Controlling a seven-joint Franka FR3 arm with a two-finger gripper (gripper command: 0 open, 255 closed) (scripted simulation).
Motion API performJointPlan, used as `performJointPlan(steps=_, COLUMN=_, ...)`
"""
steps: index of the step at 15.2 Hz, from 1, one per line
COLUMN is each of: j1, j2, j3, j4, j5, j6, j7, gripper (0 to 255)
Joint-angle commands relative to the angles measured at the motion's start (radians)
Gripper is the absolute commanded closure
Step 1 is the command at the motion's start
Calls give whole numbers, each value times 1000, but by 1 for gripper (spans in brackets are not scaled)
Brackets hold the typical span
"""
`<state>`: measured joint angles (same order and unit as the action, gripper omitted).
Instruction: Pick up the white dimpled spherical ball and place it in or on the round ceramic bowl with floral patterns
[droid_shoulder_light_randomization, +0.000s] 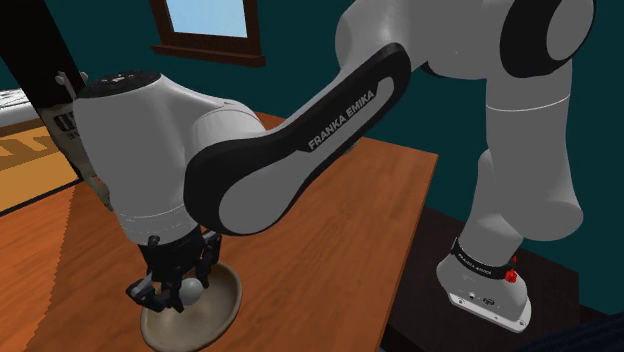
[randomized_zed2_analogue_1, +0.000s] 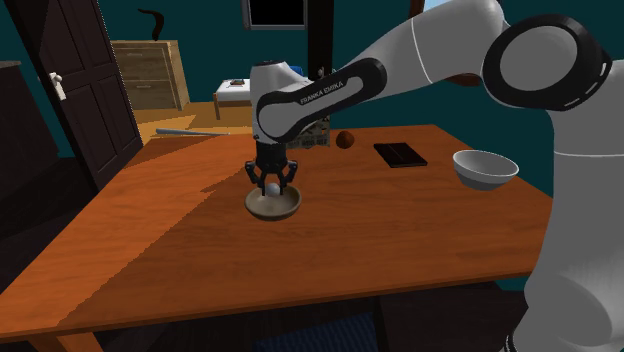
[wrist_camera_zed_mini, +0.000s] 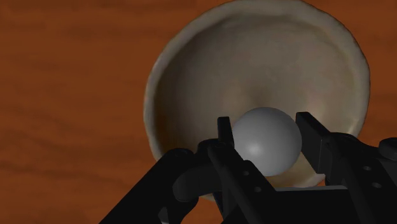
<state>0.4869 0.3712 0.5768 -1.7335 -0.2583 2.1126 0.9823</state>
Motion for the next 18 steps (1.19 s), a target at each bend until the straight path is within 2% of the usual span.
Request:
performJointPlan(steps=1, j1=0, j2=0, j3=0, j4=-1, j5=0, j6=1, j7=0, gripper=255)
performJointPlan(steps=4, j1=0, j2=0, j3=0, j4=-1, j5=0, j6=1, j7=0, gripper=255)
performJointPlan(steps=5, j1=0, j2=0, j3=0, j4=-1, j5=0, j6=1, j7=0, gripper=0)
performJointPlan(steps=10, j1=0, j2=0, j3=0, j4=-1, j5=0, j6=1, j7=0, gripper=0)
performJointPlan(steps=14, j1=-11, j2=-53, j3=17, j4=58, j5=38, j6=-102, j7=-24, gripper=0)
performJointPlan(steps=18, j1=-10, j2=-53, j3=17, j4=58, j5=38, j6=-102, j7=-24, gripper=0)
